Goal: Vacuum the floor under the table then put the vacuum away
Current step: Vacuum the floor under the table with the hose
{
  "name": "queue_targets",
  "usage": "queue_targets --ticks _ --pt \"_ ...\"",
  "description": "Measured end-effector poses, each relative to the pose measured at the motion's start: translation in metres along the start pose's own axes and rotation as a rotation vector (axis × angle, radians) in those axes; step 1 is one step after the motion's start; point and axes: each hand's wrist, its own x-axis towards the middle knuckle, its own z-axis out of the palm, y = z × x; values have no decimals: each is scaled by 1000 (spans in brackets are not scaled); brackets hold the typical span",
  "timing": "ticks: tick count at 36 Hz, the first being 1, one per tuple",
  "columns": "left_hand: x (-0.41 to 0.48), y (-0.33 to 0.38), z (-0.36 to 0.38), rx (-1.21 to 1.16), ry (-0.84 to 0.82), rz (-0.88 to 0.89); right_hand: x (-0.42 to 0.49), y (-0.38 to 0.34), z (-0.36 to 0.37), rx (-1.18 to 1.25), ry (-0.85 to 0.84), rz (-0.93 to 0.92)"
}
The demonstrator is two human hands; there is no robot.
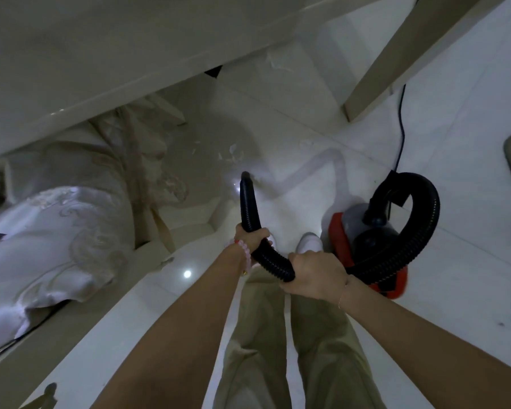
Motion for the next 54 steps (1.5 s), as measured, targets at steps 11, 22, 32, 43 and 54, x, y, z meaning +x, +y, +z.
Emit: queue_targets --ticks 11,22,32,43,54 --pt "3 23 53 103 -110 78 -21 21 -10 95 169 199" --pt "12 44 92 181 -153 118 -22 55 -41 571 -85 300" --pt "14 47 114 192 -168 30 -25 87 -53 801 -257 214" --pt "2 26 131 244 -127 -7 -45 98 -21 691 -129 241" --pt "-4 20 131 96 -17 49 -51 94 -15 301 167 235"
